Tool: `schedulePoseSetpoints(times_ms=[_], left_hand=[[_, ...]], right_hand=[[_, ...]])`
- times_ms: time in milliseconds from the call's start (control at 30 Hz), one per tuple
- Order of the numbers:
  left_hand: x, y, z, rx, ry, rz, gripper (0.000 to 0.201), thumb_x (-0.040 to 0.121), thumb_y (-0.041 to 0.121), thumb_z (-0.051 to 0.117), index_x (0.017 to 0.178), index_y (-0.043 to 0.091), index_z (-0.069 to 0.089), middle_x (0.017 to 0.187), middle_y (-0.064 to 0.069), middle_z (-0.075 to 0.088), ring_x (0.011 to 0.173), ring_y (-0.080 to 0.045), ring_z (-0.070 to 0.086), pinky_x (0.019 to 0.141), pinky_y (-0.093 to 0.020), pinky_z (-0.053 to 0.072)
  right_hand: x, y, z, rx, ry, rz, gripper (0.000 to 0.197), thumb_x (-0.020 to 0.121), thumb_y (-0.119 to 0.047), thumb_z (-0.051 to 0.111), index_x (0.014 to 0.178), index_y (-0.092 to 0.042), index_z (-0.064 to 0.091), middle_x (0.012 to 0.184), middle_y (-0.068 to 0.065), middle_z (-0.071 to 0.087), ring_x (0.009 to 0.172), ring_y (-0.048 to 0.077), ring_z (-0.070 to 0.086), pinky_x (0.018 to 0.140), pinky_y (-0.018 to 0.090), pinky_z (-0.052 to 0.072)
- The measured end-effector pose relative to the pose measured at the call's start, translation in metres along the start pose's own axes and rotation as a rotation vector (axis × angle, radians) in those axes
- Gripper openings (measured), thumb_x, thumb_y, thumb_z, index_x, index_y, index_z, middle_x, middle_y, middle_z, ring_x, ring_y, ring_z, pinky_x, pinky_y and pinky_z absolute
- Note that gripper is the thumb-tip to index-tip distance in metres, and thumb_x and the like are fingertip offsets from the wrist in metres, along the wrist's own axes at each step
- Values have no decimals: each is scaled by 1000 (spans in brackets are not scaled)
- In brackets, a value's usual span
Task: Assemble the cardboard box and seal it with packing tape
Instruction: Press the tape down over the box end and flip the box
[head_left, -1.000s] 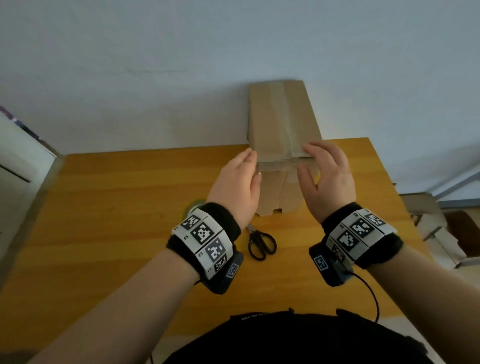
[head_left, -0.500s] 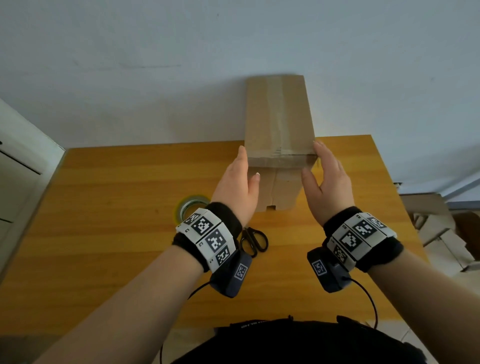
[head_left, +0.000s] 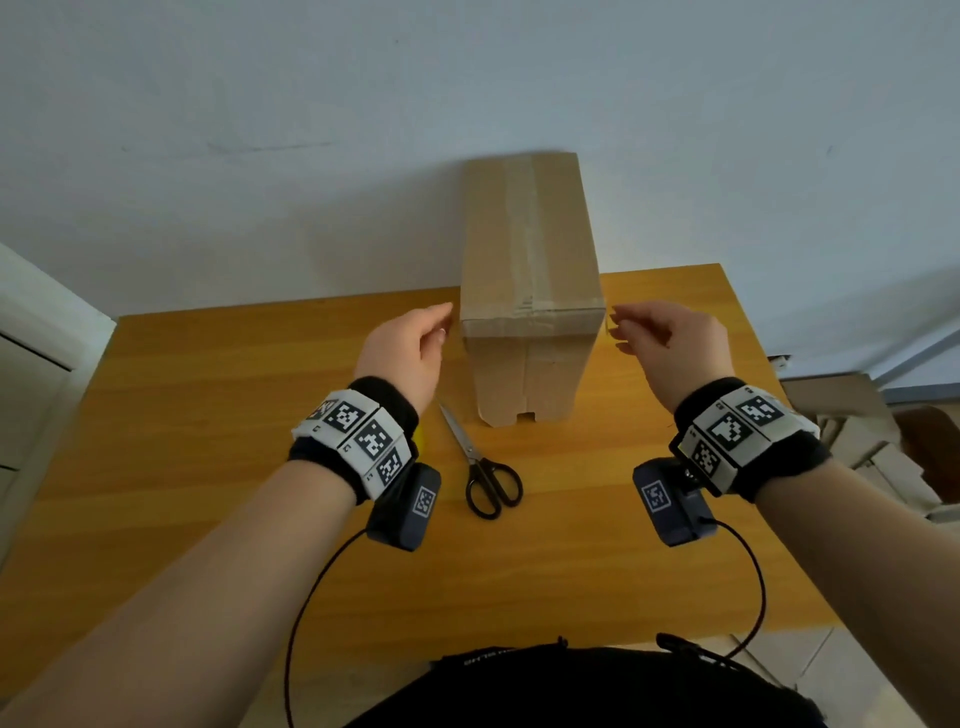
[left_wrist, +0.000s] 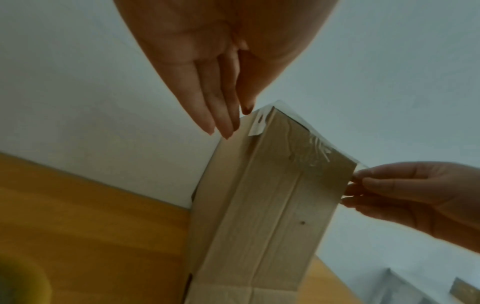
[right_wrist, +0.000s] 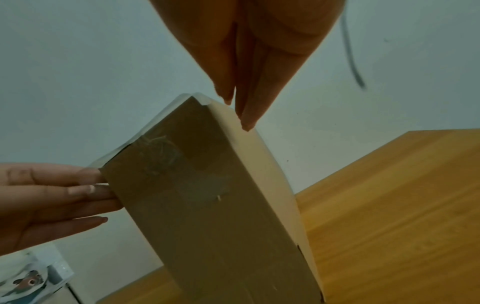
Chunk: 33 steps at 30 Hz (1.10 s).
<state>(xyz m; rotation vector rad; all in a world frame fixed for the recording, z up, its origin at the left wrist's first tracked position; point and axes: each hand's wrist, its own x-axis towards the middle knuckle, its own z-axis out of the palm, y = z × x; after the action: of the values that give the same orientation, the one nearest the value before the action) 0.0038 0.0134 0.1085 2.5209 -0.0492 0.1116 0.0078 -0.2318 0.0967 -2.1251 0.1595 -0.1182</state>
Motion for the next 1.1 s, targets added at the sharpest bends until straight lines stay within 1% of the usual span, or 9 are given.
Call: schedulePoseSetpoints(times_ms=[67,167,267,367,467,600,700,867,1100], left_hand=[[7,-2,0,27,-23,27,35,93,17,49,128,16,54,125,-1,60,116,-16,55,100,-26,41],[12,-2,0,41,-53,44,32,91,22,53,122,18,59,117,1,65,108,-14,59,96,-30,46],[15,-1,-1,34,-58,40,32,91,23,54,121,18,60,117,2,65,107,-14,59,96,-29,46],[15,1,-2,23,-74,44,31,90,22,55,120,17,60,116,1,65,106,-14,60,95,-26,45],[14,2,-3,-5,-71,45,30,90,20,55,120,17,61,115,0,66,105,-14,60,93,-24,44],[13,1,-2,-22,-76,42,31,91,17,54,121,18,60,115,0,66,106,-15,60,94,-24,44],[13,1,-2,-26,-71,41,31,91,17,54,121,18,60,116,0,66,107,-15,60,96,-27,45],[13,3,-1,-26,-76,42,31,91,18,53,121,18,60,116,1,66,107,-14,60,95,-27,45],[14,4,0,-23,-78,59,30,91,19,53,120,19,61,115,2,66,106,-14,60,92,-22,43]], right_hand=[[4,-3,-1,-24,-15,-13,22,89,-15,58,109,-15,67,94,1,70,85,13,67,84,31,54],[6,-9,-1,-58,-38,-22,19,86,-17,62,104,-16,70,91,-1,68,85,15,66,80,27,52],[7,-12,-3,-67,-41,-29,17,85,-21,65,101,-17,71,87,-3,68,82,13,65,76,23,51],[8,-14,-4,-81,-51,-26,17,84,-23,66,100,-17,71,85,-5,67,83,12,65,78,25,52],[10,-14,-4,-94,-69,-25,20,83,-22,67,102,-17,70,88,-3,68,85,12,65,80,25,52],[11,-11,-6,-77,-115,-28,20,88,-13,60,106,-17,69,92,-2,69,78,8,67,72,17,50],[11,-10,-7,-70,-109,-40,20,89,-14,58,106,-16,69,90,-1,68,75,8,67,69,16,50],[12,-14,-6,-76,-81,-50,19,86,-21,63,102,-14,70,85,0,68,74,12,67,70,21,52],[12,-19,-6,-174,-57,-98,19,86,-25,63,96,-11,72,80,3,68,77,20,67,76,35,56]])
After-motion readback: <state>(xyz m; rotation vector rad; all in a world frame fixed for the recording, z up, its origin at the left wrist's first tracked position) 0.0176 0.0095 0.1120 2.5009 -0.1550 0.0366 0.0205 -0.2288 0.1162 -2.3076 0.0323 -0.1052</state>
